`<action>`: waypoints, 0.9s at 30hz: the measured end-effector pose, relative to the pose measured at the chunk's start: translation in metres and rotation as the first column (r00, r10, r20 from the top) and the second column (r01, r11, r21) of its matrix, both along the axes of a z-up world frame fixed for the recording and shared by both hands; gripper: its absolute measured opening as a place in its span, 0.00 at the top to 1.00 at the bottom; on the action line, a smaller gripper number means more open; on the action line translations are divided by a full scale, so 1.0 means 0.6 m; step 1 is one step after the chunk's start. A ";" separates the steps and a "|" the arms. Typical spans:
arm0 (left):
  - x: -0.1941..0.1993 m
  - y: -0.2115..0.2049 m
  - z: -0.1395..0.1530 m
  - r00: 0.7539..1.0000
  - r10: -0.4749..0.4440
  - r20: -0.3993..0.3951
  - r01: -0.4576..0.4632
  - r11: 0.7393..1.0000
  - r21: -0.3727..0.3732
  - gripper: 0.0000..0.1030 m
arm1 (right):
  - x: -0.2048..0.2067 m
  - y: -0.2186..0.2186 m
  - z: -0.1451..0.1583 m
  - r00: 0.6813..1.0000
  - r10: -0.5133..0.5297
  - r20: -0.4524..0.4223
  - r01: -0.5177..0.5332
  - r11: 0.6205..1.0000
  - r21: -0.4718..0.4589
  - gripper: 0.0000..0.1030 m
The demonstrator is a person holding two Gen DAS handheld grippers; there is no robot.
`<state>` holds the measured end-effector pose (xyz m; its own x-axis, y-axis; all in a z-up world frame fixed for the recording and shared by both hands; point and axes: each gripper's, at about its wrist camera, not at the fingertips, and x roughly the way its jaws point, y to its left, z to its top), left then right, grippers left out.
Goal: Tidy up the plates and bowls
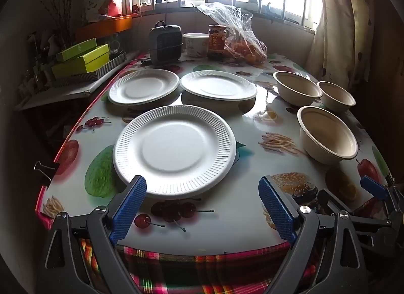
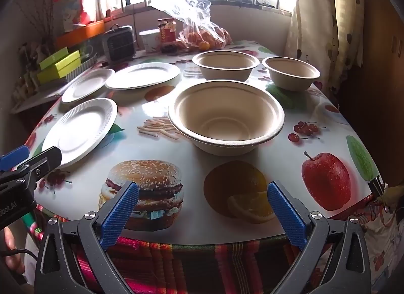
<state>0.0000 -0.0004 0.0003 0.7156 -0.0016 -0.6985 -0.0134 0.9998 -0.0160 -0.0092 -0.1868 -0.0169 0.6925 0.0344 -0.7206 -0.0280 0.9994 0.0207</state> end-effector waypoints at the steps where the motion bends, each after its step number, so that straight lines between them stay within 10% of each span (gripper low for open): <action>1: 0.000 -0.001 0.000 1.000 0.000 0.001 0.000 1.000 -0.001 0.12 | 0.001 0.000 0.000 1.000 0.000 -0.001 0.000 1.000 0.000 0.00; 27: 0.009 0.020 0.004 0.999 0.038 0.005 -0.038 0.999 0.005 0.12 | 0.012 0.016 0.012 0.996 0.076 0.050 -0.077 0.997 0.032 0.00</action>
<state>0.0052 0.0116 0.0029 0.7186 0.0288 -0.6948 -0.0510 0.9986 -0.0113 -0.0019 -0.1770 -0.0098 0.7209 0.1120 -0.6839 -0.1059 0.9931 0.0509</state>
